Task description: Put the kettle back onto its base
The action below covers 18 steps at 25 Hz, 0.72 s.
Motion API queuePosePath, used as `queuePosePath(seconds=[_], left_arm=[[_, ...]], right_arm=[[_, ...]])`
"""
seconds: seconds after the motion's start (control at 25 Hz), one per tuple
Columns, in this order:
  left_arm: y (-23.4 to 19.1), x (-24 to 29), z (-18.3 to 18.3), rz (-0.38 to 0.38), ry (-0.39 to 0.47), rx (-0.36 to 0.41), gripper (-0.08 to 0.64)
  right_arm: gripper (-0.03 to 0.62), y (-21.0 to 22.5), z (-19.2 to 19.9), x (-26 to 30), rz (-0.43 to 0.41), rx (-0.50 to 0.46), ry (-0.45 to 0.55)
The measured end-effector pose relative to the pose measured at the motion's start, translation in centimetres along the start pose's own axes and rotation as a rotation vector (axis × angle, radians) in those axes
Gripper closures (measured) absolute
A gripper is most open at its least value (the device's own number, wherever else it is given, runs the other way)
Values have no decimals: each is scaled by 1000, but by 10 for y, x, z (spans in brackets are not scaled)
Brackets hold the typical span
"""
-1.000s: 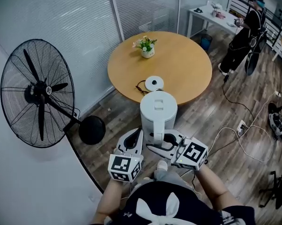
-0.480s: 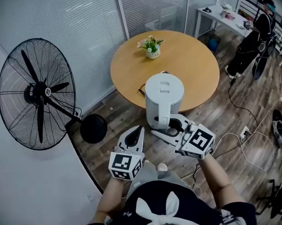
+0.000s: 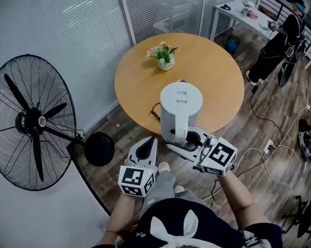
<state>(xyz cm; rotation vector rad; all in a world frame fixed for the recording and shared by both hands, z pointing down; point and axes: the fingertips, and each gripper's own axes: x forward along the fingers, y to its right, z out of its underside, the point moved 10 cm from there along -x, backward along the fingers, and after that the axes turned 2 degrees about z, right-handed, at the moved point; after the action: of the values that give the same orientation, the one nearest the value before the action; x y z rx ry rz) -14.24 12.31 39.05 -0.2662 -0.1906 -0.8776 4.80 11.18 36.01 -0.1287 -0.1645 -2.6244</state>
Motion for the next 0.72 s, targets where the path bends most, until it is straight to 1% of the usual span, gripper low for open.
queuePosePath(seconds=[0.2,0.32,0.56,0.72], left_arm=[[-47,42,-17,17,0,1,538],[-64,61,-26,33,2,-8,538],[-86,91,-29,60,-15,-30,538],[-89,111,-30,57,-35,-37,538]], right_arm=[[431,39,7,28,46,46,-11],[430,58,6,35,68,47,-21],[430,93,1,42,137,43,-16],[430,115,-3,42,151,46,-13]])
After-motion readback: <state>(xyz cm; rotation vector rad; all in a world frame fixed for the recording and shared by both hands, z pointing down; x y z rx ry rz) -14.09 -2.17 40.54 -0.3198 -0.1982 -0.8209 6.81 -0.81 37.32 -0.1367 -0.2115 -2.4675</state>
